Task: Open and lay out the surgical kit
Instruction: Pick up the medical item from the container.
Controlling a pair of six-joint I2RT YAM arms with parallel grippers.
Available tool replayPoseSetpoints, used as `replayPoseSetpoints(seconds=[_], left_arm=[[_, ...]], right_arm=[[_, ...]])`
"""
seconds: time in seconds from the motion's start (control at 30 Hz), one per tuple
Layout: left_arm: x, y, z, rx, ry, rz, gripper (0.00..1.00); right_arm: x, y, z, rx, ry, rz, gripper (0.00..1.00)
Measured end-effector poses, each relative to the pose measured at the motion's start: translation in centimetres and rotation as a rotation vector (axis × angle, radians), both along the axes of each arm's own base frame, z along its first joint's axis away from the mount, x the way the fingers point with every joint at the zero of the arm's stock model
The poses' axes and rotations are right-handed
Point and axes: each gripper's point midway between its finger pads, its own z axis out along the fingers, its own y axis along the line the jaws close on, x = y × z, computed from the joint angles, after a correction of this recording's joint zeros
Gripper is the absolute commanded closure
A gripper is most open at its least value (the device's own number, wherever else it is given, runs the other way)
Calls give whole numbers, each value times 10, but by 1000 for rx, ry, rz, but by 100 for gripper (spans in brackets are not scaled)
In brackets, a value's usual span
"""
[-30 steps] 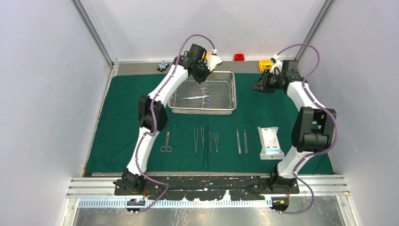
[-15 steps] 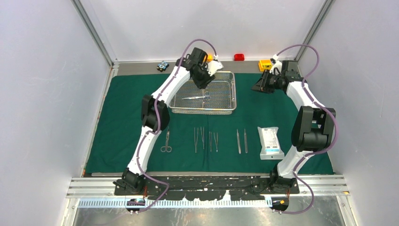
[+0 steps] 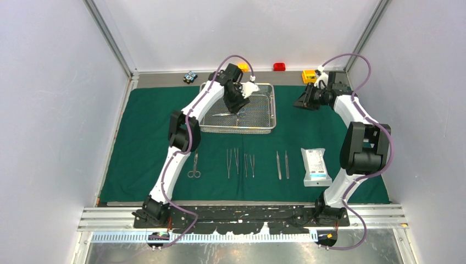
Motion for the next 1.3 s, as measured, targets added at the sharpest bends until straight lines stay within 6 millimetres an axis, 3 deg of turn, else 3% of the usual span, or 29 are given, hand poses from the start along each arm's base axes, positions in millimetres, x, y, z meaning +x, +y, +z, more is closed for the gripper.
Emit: replayPoseSetpoints(seconds=[0.23,0.6,1.2,1.3], left_arm=[[2,6,-2,10,2,-5,58],[0,8,-21,16,38,-11,63],[0,8,-23,20,37,-14,100],[0,8,-23,22,36,-14,100]], right_arm=[[0,0,-3,1,6,0,76],[0,0,-8,3,22,0,76],[-2,0,-15,5,44,0,76],[-2,0,-15,6,47,0,77]])
